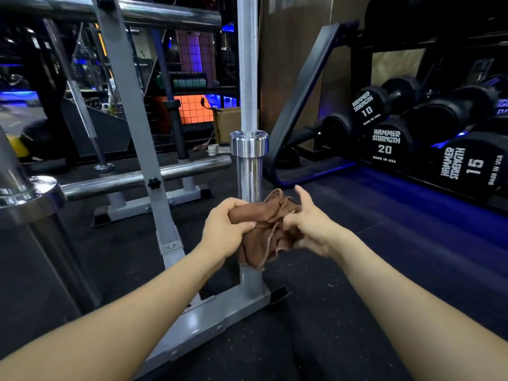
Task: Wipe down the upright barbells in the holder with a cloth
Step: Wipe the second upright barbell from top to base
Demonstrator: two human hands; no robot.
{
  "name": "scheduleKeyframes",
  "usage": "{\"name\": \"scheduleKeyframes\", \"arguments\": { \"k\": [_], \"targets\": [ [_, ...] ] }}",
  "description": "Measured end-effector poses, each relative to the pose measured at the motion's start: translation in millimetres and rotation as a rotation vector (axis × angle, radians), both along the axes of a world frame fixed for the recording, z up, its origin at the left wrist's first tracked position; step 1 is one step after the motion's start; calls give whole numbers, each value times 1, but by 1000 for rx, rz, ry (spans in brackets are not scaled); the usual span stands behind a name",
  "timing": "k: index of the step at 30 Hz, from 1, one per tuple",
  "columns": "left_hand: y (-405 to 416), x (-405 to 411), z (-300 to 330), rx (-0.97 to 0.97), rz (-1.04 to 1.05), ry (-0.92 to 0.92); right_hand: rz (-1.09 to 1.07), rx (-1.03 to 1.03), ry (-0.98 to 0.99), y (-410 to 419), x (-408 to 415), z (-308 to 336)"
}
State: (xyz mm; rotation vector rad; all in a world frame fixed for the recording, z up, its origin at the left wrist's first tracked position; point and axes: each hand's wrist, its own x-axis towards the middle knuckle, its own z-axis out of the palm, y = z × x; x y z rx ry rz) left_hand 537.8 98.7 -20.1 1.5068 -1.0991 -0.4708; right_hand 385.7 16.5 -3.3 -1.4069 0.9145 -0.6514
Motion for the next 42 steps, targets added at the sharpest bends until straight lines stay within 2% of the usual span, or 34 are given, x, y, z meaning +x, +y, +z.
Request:
{"name": "scheduleKeyframes", "arguments": {
  "k": [2, 3, 4, 6, 10, 13, 15, 17, 21, 25, 29, 30, 34, 37, 42],
  "targets": [
    [1, 4, 6, -11, -28, -17, 94, -401, 403, 0, -5, 1],
    [2, 5, 9, -10, -55, -25, 110, -564, 540, 1, -6, 1],
    [3, 7, 13, -11, -89, -29, 120, -674, 575, 2, -6, 1],
    [7, 8, 19, -25, -148, -17, 128, -784, 459, 1, -4, 1],
    [10, 8, 19, -8, -33, 152, 86, -770, 347, 5, 4, 1],
    [16, 4, 19, 283, -131, 361, -7, -739, 291, 8, 12, 3],
    [23, -4, 22, 363, -245, 448, -53, -748, 271, 10, 18, 4],
    [23, -3, 23, 307, -214, 433, -70, -778, 270, 11, 20, 5],
    [15, 7, 28, 160, 100, 404, -113, -762, 182, 10, 22, 12],
    [2, 3, 43, 48, 101, 432, -321, -841, 101, 6, 34, 26],
    [-20, -1, 56, -30, 88, 610, -628, -962, 164, 7, 54, 36],
    [-27, 1, 56, -45, 85, 649, -642, -977, 162, 8, 58, 33],
    [-38, 8, 57, -10, 61, 788, -320, -1044, 70, 11, 59, 14],
    [-33, 11, 61, 49, -20, 911, -148, -1059, 104, 7, 52, 6],
    [-26, 18, 59, 123, -170, 949, -153, -1207, 202, 1, 56, -2]
  ]
}}
